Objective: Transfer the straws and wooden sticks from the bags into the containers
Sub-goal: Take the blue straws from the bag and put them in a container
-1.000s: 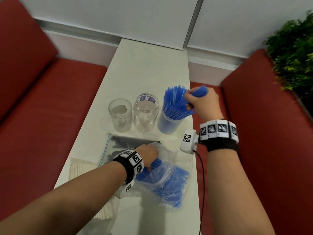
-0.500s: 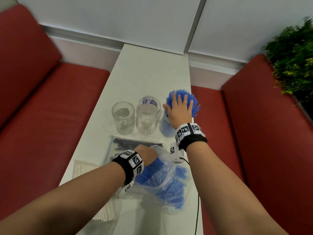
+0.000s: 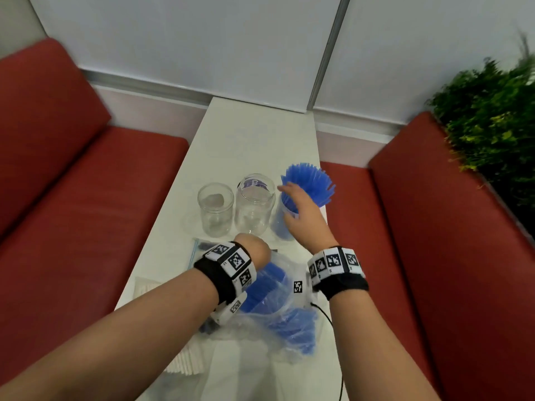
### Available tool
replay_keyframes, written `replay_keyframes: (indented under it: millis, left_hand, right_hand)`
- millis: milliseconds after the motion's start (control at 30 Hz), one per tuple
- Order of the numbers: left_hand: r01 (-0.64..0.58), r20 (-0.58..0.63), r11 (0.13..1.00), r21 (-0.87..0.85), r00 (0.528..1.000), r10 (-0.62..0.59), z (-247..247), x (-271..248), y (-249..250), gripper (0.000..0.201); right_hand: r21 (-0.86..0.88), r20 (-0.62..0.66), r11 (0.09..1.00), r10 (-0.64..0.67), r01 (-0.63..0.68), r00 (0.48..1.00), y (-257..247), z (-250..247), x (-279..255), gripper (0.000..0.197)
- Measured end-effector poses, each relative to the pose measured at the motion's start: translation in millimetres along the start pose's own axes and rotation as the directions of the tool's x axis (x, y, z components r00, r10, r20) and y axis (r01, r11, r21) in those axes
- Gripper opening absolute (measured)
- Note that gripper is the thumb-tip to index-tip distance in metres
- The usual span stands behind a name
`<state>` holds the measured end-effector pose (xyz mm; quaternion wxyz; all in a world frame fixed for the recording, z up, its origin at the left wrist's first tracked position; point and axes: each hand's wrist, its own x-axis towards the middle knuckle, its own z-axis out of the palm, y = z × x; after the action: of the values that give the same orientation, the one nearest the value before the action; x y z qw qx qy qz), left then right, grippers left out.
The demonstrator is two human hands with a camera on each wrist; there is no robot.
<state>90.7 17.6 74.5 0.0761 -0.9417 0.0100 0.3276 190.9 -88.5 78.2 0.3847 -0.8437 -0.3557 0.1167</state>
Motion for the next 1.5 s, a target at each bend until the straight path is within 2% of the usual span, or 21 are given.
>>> replay_keyframes:
  millis: [67, 133, 200, 233, 267, 300, 400, 467, 600, 733, 800, 867, 900, 933, 1000, 1067, 1100, 1133, 1200, 1267, 1500]
  left_hand:
    - [-0.003, -0.065, 1.000, 0.007, 0.998, 0.003, -15.4, -15.4, -3.9, 0.027]
    - [0.007, -0.104, 1.000, 0.005, 0.995, -0.007, -33.0, -35.9, -7.6, 0.026]
    - [0.019, -0.164, 0.999, 0.026, 0.986, -0.015, -49.7, -56.6, -8.6, 0.021]
    - [0.028, -0.202, 0.999, 0.045, 0.979, -0.018, -56.9, -66.5, -8.3, 0.018]
    - [0.040, -0.233, 0.997, 0.062, 0.972, -0.024, -63.6, -76.6, -6.8, 0.017]
    - [0.058, -0.261, 0.995, 0.080, 0.965, -0.036, -71.4, -85.6, -4.9, 0.017]
    - [0.089, -0.365, 0.993, 0.071, 0.929, -0.057, -98.1, -110.6, -4.2, 0.009]
    - [0.009, -0.483, 0.999, -0.046, 0.875, -0.031, -115.7, -124.2, -12.7, 0.023]
    - [-0.226, -0.725, 0.956, -0.188, 0.689, 0.020, -127.8, -134.4, -26.5, 0.048]
    - [-0.291, -0.800, 0.936, -0.197, 0.600, 0.018, -112.4, -127.1, -21.4, 0.050]
    - [-0.525, -0.856, 0.773, -0.357, 0.516, -0.046, -107.5, -123.9, -22.3, 0.044]
    - [-0.730, -0.861, 0.456, -0.508, 0.423, -0.282, -102.6, -118.2, -27.8, 0.040]
    - [-0.767, -0.803, 0.305, -0.565, 0.424, -0.420, -98.6, -113.6, -31.3, 0.044]
    - [-0.762, -0.709, 0.167, -0.626, 0.466, -0.529, -92.7, -107.9, -34.5, 0.051]
    - [-0.640, -0.488, -0.070, -0.765, 0.647, -0.586, -76.7, -93.0, -41.0, 0.060]
    - [-0.389, -0.278, -0.235, -0.891, 0.875, -0.397, -53.9, -76.3, -42.6, 0.066]
    - [-0.266, -0.195, -0.339, -0.902, 0.954, -0.229, -42.1, -69.3, -40.5, 0.069]
    - [-0.156, -0.147, -0.459, -0.875, 0.988, -0.055, -31.1, -63.4, -37.0, 0.070]
    - [0.035, -0.127, -0.665, -0.746, 0.973, 0.193, -17.8, -55.8, -27.2, 0.063]
    - [0.158, -0.131, -0.773, -0.614, 0.946, 0.297, -16.2, -52.5, -19.6, 0.057]
    - [0.222, -0.090, -0.829, -0.513, 0.947, 0.309, -16.2, -47.4, -17.4, 0.025]
  right_hand:
    - [-0.027, 0.368, 0.993, 0.117, -0.116, 0.922, -0.1, 11.3, -26.9, 0.071]
    - [-0.120, 0.517, 0.980, 0.200, -0.161, 0.832, 2.1, 27.9, -47.2, 0.074]
    - [-0.036, 0.389, 0.987, 0.159, -0.157, 0.907, -1.8, 46.2, -60.1, 0.058]
    - [0.067, 0.273, 0.986, 0.129, -0.153, 0.953, -7.1, 53.6, -63.8, 0.037]
    - [0.184, 0.171, 0.971, 0.121, -0.152, 0.978, -15.8, 58.3, -66.9, 0.018]
    - [0.296, 0.104, 0.945, 0.116, -0.142, 0.988, -22.8, 61.8, -67.7, 0.015]
    - [0.525, -0.023, 0.848, 0.107, -0.080, 0.994, -48.6, 61.5, -67.5, 0.027]
    - [0.591, -0.085, 0.805, 0.118, -0.045, 0.989, -57.4, 59.6, -63.5, 0.027]
    - [0.629, -0.112, 0.777, 0.134, -0.034, 0.985, -72.5, 51.6, -55.2, 0.052]
    - [0.671, -0.130, 0.740, 0.162, -0.034, 0.978, -94.5, 40.7, -47.5, 0.030]
    - [0.644, -0.121, 0.765, 0.138, -0.028, 0.983, -95.0, 33.2, -49.1, 0.035]
    - [0.609, -0.143, 0.793, 0.131, -0.018, 0.981, -96.0, 20.0, -51.9, 0.040]
    - [0.610, -0.167, 0.793, 0.131, -0.002, 0.977, -99.0, 12.0, -52.6, 0.042]
    - [0.628, -0.192, 0.778, 0.122, 0.026, 0.974, -104.3, 3.6, -52.4, 0.042]
    - [0.677, -0.227, 0.729, 0.076, 0.102, 0.971, -118.5, -13.9, -50.1, 0.044]
    - [0.715, -0.238, 0.678, 0.010, 0.168, 0.971, -134.0, -29.5, -47.9, 0.043]
    - [0.731, -0.239, 0.654, -0.023, 0.195, 0.971, -140.2, -35.3, -47.0, 0.043]
    - [0.742, -0.238, 0.635, -0.050, 0.215, 0.970, -145.1, -39.4, -46.4, 0.043]
    - [0.751, -0.249, 0.618, -0.063, 0.234, 0.966, -149.9, -43.2, -45.5, 0.042]
    - [0.748, -0.264, 0.621, -0.045, 0.234, 0.964, -149.5, -41.7, -46.7, 0.040]
    - [0.689, -0.283, 0.676, -0.079, 0.260, 0.956, -137.6, -37.5, -49.0, 0.022]
